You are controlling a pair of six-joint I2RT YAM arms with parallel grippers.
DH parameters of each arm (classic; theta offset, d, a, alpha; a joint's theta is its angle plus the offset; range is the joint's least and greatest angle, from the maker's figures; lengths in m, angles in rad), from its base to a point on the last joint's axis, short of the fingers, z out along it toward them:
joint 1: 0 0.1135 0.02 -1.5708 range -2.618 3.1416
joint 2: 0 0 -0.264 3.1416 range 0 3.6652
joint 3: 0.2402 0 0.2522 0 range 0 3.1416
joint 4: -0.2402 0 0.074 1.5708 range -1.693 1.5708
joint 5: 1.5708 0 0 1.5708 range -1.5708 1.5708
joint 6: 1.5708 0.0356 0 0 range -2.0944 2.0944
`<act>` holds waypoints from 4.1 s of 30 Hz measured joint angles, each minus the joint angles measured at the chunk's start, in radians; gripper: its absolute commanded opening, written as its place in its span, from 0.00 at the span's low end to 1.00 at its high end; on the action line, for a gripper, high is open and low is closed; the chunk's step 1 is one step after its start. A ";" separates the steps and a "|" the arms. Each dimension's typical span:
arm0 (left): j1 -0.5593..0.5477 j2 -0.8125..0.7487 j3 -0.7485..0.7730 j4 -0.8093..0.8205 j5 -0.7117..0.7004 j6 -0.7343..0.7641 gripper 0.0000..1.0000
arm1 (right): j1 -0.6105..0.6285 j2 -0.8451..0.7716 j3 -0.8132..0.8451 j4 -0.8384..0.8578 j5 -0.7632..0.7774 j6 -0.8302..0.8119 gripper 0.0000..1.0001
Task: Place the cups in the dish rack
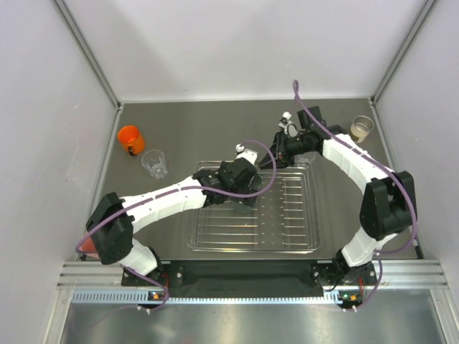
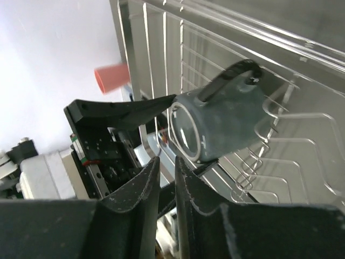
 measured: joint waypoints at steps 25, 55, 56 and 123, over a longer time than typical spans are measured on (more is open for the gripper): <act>-0.006 -0.026 -0.044 0.059 -0.008 0.009 0.90 | 0.186 0.175 -0.013 -0.035 -0.080 -0.126 0.09; -0.007 -0.163 0.015 0.010 -0.014 -0.054 0.94 | 0.194 0.147 -0.105 0.066 -0.061 -0.095 0.04; -0.008 -0.163 0.025 -0.003 -0.022 -0.055 0.94 | 0.194 0.147 -0.105 0.068 -0.063 -0.095 0.06; 0.865 0.350 0.385 -0.308 -0.064 -0.064 0.04 | 0.023 0.016 0.388 -0.422 0.331 -0.331 0.61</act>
